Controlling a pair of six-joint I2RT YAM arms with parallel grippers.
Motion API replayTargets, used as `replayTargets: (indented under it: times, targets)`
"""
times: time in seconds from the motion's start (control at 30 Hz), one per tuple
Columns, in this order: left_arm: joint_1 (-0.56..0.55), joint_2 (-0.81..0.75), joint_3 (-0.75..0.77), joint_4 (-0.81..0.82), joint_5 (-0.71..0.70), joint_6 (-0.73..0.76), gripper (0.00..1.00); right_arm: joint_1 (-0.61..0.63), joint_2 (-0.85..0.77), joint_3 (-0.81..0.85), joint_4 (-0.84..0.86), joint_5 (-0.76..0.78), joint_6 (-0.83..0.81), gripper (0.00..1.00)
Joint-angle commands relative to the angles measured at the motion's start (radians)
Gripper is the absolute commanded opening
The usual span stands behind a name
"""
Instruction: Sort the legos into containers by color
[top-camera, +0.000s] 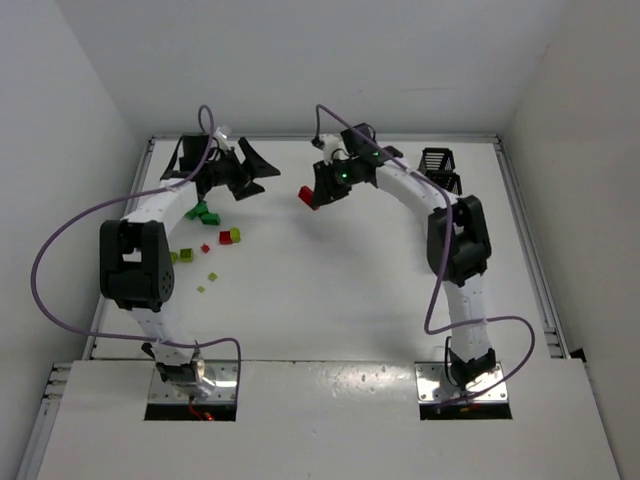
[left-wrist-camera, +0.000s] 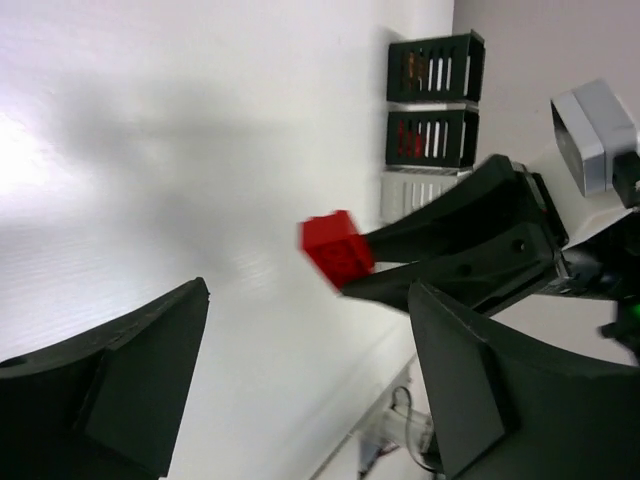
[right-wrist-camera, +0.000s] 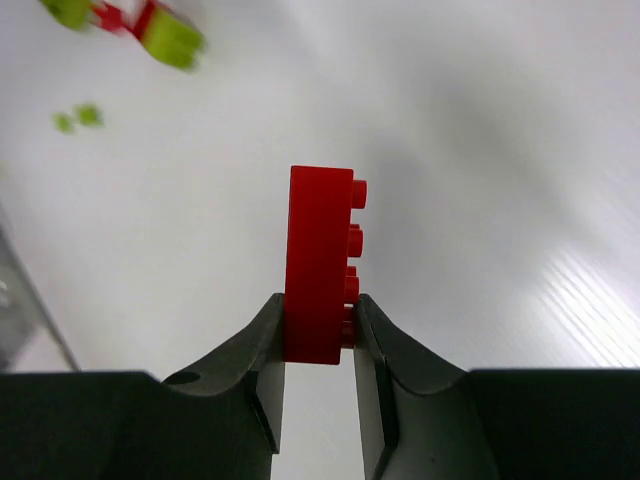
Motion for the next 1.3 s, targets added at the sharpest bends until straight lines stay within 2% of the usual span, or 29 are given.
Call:
replayTargets:
  times: [0.0, 0.17, 0.37, 0.5, 0.6, 0.73, 1.07, 1.27]
  targets:
    - [0.046, -0.093, 0.053, -0.025, -0.053, 0.149, 0.89, -0.065, -0.212, -0.016, -0.228, 0.169, -0.345, 0.00]
    - [0.046, -0.048, 0.152, -0.165, -0.010, 0.314, 0.89, -0.116, -0.315, 0.006, -0.491, 0.340, -0.590, 0.00]
    - [0.006, -0.018, 0.210, -0.225, -0.050, 0.409, 0.89, -0.209, -0.348, 0.036, -0.691, 0.571, -0.732, 0.00]
    - [0.006, 0.006, 0.241, -0.236, -0.027, 0.446, 0.90, -0.281, -0.283, 0.128, -0.747, 0.660, -0.752, 0.01]
    - [0.006, 0.025, 0.256, -0.248, -0.027, 0.457, 0.90, -0.341, -0.200, 0.296, -0.788, 0.700, -0.752, 0.02]
    - [0.006, 0.025, 0.278, -0.272, -0.039, 0.477, 0.90, -0.377, -0.104, 0.440, -0.863, 0.737, -0.787, 0.03]
    - [0.006, 0.025, 0.258, -0.282, -0.081, 0.495, 0.93, -0.416, -0.006, 0.474, -0.914, 0.788, -0.870, 0.07]
    - [0.006, 0.015, 0.248, -0.291, -0.115, 0.495, 0.94, -0.426, 0.027, 0.464, -0.850, 0.823, -0.870, 0.10]
